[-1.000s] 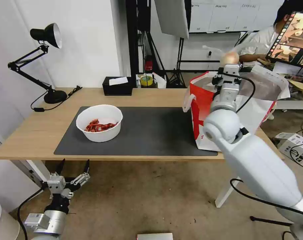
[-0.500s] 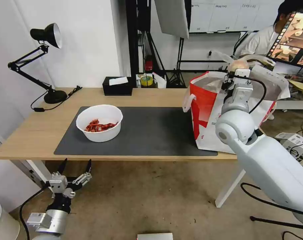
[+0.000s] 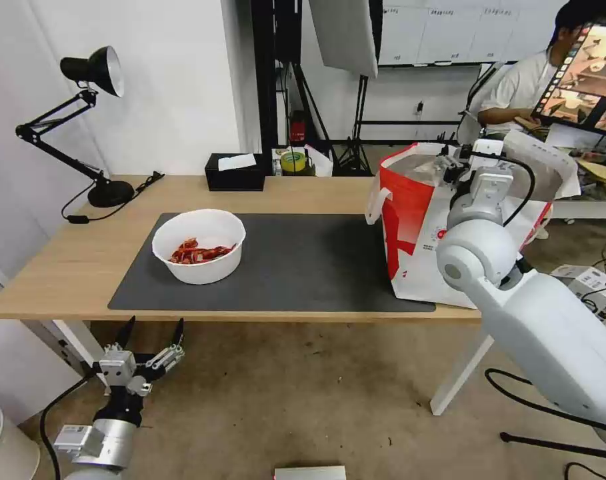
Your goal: Pick up the trash from the table and place it into the takeout bag.
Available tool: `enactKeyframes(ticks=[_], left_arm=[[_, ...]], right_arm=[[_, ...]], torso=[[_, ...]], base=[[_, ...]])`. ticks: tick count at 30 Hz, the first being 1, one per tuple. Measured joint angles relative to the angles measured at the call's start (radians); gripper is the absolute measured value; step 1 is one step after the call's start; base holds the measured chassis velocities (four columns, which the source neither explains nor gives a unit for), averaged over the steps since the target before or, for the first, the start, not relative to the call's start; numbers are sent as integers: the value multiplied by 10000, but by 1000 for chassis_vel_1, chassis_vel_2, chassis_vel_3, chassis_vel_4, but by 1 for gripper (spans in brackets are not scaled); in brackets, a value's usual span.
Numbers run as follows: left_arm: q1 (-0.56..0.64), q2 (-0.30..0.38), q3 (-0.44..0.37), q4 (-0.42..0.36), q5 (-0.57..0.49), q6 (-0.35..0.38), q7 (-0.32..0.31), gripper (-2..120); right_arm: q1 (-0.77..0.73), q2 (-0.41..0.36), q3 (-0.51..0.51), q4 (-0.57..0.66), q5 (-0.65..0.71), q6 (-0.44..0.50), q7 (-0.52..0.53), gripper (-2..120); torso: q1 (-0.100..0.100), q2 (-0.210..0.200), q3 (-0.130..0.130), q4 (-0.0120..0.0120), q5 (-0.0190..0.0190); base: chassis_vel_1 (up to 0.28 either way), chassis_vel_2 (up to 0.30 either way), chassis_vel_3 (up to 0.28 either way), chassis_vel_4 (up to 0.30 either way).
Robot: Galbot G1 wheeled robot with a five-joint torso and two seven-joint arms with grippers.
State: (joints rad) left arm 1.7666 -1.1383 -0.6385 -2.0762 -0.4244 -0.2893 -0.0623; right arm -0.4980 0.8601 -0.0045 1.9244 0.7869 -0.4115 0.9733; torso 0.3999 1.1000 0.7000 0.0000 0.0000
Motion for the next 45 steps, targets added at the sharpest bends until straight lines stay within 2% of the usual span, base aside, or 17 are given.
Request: enactKeyframes(ticks=[10, 15, 18, 19, 22, 23, 25, 26, 27, 30, 31, 34, 36, 39, 45], left_arm=[[28, 0, -21, -123, 4, 20, 0, 100], [66, -3, -39, -173, 4, 23, 0, 100], [86, -13, -41, -225, 10, 23, 0, 100], [86, -13, -41, -225, 10, 23, 0, 100], [102, -24, -39, -306, 14, 23, -1, 100], [102, -24, -39, -306, 14, 23, -1, 100], [116, -29, -38, -356, 16, 23, -1, 100], [134, -35, -37, -413, 18, 23, -2, 100], [134, -35, -37, -413, 18, 23, -2, 100], [150, -88, -5, -509, 36, 19, -3, 100], [150, -88, -5, -509, 36, 19, -3, 100], [188, -147, 15, -600, 89, 5, -2, 100], [209, -166, 25, -622, 111, -2, 1, 100], [285, -235, 61, -644, 208, -50, 20, 100], [332, -323, 131, -648, 305, -98, 52, 100]], right_arm=[[-87, -156, 22, 133, 151, 13, -64, 100], [-290, -345, 167, 458, 387, 436, -625, 100], [-683, -685, 321, 1092, 719, 902, -1780, 100], [-683, -685, 321, 1092, 719, 902, -1780, 100], [-1395, -1045, 704, 1758, 1165, 1353, -3311, 100], [-1395, -1045, 704, 1758, 1165, 1353, -3311, 100], [-2018, -1250, 1076, 2075, 1297, 1592, -4262, 100], [-2714, -1478, 1470, 2357, 1410, 1744, -5145, 100], [-2714, -1478, 1470, 2357, 1410, 1744, -5145, 100], [-4121, -1979, 2275, 2916, 1484, 1977, -6918, 100], [-4121, -1979, 2275, 2916, 1484, 1977, -6918, 100], [-5774, -2115, 3029, 3297, 1236, 2245, -7943, 100], [-6297, -2089, 3286, 3343, 1013, 2390, -8181, 100], [-8021, -1824, 4148, 3297, -60, 3152, -8951, 100], [-9709, -1297, 4734, 3011, -1237, 4237, -9485, 100]], torso=[[1, 0, 0, 0, 0], [1, 0, 0, 0, 1], [0, 0, 0, 1, -1], [0, 0, 0, 1, -1], [0, 0, 0, 1, 0], [0, 0, 0, 1, 0], [0, 0, -1, 1, -1], [0, 0, 0, 0, 2], [0, 0, 0, 0, 2], [0, 1, -1, -2, -2], [0, 1, -1, -2, -2], [0, 1, 0, 0, 1], [0, 1, -1, 0, 1], [-1, 0, 0, -1, 3], [-1, 1, -1, 0, 1]], base=[[0, 0, 0, 0], [0, 0, 0, 0], [0, 0, 0, 0], [0, 0, 0, 0], [0, 0, 0, 0], [0, 0, 0, 0], [0, 0, 0, 0], [0, 0, 0, 0], [0, 0, 0, 0], [0, 0, 0, 0], [0, 0, 0, 0], [0, 0, 0, 0], [0, 0, 0, 0], [0, 0, 0, 0], [0, 0, 0, 0]])
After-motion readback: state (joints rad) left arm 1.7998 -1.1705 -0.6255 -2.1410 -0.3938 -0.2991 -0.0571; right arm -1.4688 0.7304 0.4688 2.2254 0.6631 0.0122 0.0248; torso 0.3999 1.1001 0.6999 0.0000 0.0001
